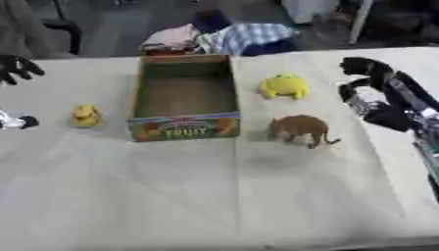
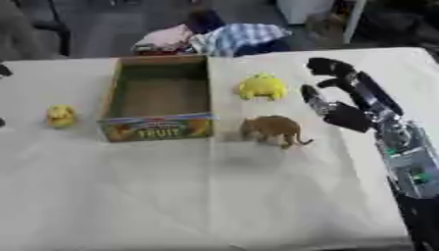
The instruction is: Pick up objects on the table and place them in the box.
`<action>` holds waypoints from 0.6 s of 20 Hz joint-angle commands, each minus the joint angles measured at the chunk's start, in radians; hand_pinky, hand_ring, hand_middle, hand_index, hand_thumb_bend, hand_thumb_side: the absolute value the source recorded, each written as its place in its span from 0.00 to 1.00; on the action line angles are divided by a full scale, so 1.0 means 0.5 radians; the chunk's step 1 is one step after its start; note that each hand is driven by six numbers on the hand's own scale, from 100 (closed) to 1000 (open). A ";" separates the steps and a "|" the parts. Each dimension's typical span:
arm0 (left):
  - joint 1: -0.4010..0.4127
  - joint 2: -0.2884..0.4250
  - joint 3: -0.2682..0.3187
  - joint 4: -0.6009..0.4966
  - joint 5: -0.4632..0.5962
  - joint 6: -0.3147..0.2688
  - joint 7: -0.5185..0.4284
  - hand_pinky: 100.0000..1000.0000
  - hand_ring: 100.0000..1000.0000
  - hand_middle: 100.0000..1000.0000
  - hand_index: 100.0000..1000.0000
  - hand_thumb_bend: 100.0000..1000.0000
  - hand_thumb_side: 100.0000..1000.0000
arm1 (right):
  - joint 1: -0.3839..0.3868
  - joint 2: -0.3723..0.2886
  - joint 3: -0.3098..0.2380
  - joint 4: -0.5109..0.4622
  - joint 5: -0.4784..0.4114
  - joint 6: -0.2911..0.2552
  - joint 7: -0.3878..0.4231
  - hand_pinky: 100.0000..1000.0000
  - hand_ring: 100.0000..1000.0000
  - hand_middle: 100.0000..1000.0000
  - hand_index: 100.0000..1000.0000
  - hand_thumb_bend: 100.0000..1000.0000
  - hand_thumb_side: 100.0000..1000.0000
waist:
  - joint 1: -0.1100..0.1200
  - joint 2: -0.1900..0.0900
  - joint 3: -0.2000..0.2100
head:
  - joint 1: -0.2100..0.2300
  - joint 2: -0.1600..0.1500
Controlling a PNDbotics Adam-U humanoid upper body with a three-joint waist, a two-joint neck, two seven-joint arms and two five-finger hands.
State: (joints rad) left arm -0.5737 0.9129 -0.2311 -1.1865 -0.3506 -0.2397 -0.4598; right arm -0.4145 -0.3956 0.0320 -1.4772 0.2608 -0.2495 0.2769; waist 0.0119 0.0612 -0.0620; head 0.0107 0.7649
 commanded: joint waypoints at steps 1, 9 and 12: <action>-0.083 -0.016 0.012 0.138 -0.120 -0.031 -0.044 0.75 0.83 0.84 0.87 0.50 0.00 | -0.032 -0.039 -0.004 -0.017 -0.018 0.000 0.005 0.76 0.88 0.83 0.92 0.11 0.53 | 0.004 -0.028 -0.002 | 0.000 0.010; -0.237 -0.239 0.056 0.480 -0.378 -0.086 -0.001 0.75 0.82 0.83 0.86 0.50 0.00 | -0.029 -0.031 -0.002 -0.019 -0.025 0.002 0.005 0.76 0.88 0.83 0.92 0.11 0.54 | -0.008 -0.032 -0.001 | -0.003 0.010; -0.288 -0.324 0.080 0.583 -0.488 -0.088 0.056 0.75 0.82 0.83 0.86 0.50 0.00 | -0.031 -0.025 0.001 -0.020 -0.028 0.003 0.007 0.76 0.88 0.83 0.92 0.10 0.54 | -0.014 -0.030 -0.006 | 0.001 0.010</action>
State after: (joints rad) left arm -0.6957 0.7412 -0.2081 -0.9060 -0.5728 -0.2825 -0.4451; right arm -0.4141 -0.3929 0.0375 -1.4772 0.2535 -0.2476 0.2793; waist 0.0033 0.0591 -0.0637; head 0.0089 0.7649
